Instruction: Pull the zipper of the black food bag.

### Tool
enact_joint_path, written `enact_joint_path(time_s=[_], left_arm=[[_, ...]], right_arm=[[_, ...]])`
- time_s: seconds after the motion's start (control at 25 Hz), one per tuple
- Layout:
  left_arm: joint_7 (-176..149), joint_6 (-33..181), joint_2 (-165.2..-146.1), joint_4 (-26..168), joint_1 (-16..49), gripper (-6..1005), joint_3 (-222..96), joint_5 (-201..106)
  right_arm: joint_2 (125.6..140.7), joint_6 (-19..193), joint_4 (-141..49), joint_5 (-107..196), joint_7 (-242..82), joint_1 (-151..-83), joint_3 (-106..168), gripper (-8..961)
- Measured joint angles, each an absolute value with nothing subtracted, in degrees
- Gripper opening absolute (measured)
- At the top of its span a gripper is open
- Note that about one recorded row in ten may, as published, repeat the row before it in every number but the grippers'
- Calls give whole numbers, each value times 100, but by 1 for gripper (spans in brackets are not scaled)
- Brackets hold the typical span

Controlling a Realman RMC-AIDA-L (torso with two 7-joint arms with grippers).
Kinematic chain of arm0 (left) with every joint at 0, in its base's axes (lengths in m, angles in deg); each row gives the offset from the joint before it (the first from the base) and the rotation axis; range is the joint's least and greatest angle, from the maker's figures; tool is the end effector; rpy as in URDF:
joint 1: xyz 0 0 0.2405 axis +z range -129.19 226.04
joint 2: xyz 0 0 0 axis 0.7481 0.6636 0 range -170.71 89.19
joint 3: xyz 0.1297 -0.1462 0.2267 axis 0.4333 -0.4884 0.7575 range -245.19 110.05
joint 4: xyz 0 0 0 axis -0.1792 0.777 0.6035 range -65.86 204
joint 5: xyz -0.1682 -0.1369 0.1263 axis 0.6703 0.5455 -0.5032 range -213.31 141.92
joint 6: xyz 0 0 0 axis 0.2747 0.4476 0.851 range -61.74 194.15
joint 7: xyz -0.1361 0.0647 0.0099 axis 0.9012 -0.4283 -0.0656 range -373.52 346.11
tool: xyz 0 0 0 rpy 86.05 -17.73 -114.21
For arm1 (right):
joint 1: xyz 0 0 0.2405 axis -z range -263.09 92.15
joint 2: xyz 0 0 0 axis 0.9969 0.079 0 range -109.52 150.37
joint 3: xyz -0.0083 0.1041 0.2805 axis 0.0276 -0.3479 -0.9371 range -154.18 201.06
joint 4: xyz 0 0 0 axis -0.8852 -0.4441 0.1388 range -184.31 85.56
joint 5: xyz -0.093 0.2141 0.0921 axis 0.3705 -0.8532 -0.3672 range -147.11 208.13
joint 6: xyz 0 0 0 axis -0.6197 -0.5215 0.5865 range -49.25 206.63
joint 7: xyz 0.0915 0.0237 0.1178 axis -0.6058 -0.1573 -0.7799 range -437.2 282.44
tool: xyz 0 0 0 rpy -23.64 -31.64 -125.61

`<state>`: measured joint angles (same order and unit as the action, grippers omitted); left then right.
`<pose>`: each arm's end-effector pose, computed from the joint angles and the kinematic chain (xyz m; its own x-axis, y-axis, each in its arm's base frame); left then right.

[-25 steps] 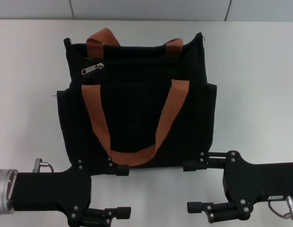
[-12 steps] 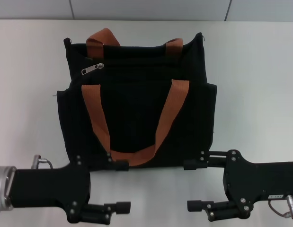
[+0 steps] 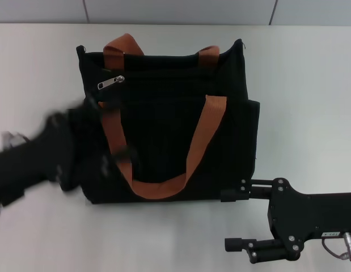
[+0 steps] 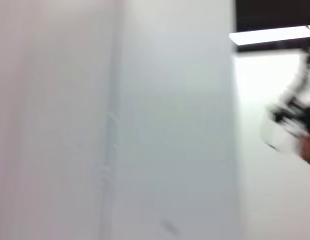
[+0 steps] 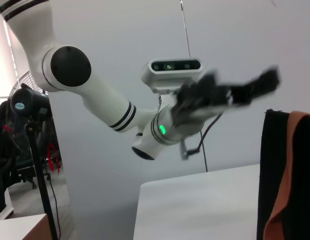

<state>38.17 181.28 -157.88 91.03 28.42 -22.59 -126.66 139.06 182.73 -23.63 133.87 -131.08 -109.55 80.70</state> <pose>-0.3257 0.2726 -0.0187 0.5136 0.0207 0.8578 0.2253 -0.9679 -0.1116 0.3157 0.2832 -0.0780 0.7783 -0.1283 -0.6147 -0.0999 -0.9917 0.0804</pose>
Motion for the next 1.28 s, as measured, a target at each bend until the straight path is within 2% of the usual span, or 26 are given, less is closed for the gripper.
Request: enact_joint_path(time_s=[0.16,0.4,0.48,0.52,0.56,0.68,0.96,1.28], left_arm=[[3813,18089,-15915,9033,3040,811,-2969,-11488],[3694,17687,-15836,8834,3116,810,-3410,-11180],[3640,17496,-15788,8835,3128,809,-3431,-11220],[3517,16813,-15585,8861,3148,809,-3393,-11656],[3464,16574,-15504,8875,3135,808,-3392,-11971],[3144,16389,-15408,8914,3076,806,-3391,-12679],[3072,16075,-15455,9057,2741,802,-3391,-13610],[2620,15536,-15696,9131,2588,796,-4032,-13597]], right_arm=[[13900,18244,-2360,13387,-13108,-10955,8066,747],[13906,18226,-2363,13387,-13108,-10932,7999,746],[13907,18226,-2363,13387,-13108,-10929,7980,746],[13907,18226,-2363,13387,-13108,-10929,7980,746],[13900,18231,-2363,13387,-13108,-10917,7933,746],[13892,18238,-2363,13387,-13108,-10909,7922,746],[13890,18263,-2362,13387,-13138,-10898,7853,746],[13901,18275,-2362,13387,-13160,-10847,7797,745]])
